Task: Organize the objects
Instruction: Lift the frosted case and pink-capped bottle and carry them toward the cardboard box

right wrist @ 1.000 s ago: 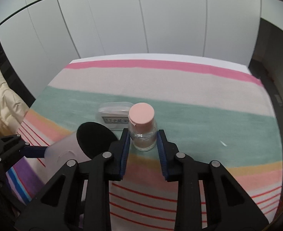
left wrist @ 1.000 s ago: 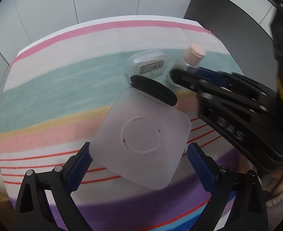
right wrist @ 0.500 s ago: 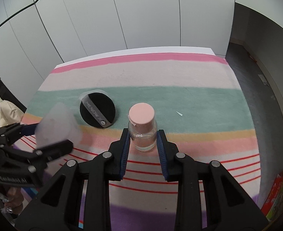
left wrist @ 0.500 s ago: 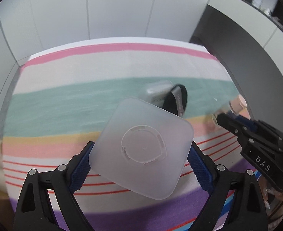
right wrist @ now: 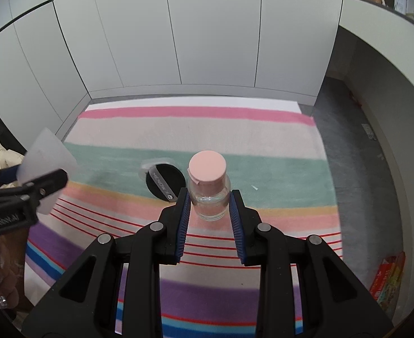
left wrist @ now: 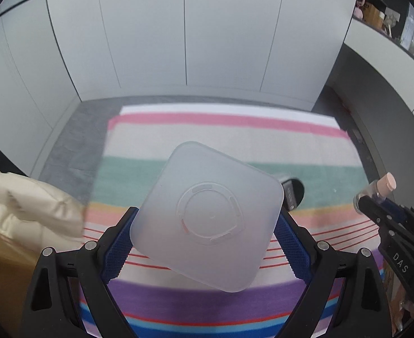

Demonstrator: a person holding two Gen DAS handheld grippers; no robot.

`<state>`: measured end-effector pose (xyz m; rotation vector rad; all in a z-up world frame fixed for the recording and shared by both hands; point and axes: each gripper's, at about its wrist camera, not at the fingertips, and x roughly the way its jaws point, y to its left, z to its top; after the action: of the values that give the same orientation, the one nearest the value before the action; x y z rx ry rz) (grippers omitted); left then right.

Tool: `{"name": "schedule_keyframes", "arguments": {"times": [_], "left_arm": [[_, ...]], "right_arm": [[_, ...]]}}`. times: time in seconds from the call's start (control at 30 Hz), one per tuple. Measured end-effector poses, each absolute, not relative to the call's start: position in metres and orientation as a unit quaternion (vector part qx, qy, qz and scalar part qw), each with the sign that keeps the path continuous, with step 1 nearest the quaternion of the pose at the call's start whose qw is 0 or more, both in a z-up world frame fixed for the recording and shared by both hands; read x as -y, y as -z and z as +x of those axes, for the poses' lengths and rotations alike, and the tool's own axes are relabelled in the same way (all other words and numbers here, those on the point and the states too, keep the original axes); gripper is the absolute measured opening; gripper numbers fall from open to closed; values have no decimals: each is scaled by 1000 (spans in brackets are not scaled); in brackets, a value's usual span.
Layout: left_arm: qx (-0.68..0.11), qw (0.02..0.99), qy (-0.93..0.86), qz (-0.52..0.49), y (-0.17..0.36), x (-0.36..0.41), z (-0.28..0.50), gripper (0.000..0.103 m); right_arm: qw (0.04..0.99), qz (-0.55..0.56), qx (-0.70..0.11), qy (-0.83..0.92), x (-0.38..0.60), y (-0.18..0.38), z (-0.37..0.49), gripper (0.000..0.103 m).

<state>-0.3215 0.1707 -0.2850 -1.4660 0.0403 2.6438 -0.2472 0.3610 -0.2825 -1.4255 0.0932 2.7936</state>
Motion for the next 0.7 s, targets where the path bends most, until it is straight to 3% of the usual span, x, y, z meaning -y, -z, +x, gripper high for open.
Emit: {"name": "schedule_keyframes", "arguments": {"times": [0.7], "left_arm": [[3, 49, -916, -399, 90, -137, -275, 93]], "right_arm": [[10, -370, -15, -929, -346, 82, -219, 29]]}}
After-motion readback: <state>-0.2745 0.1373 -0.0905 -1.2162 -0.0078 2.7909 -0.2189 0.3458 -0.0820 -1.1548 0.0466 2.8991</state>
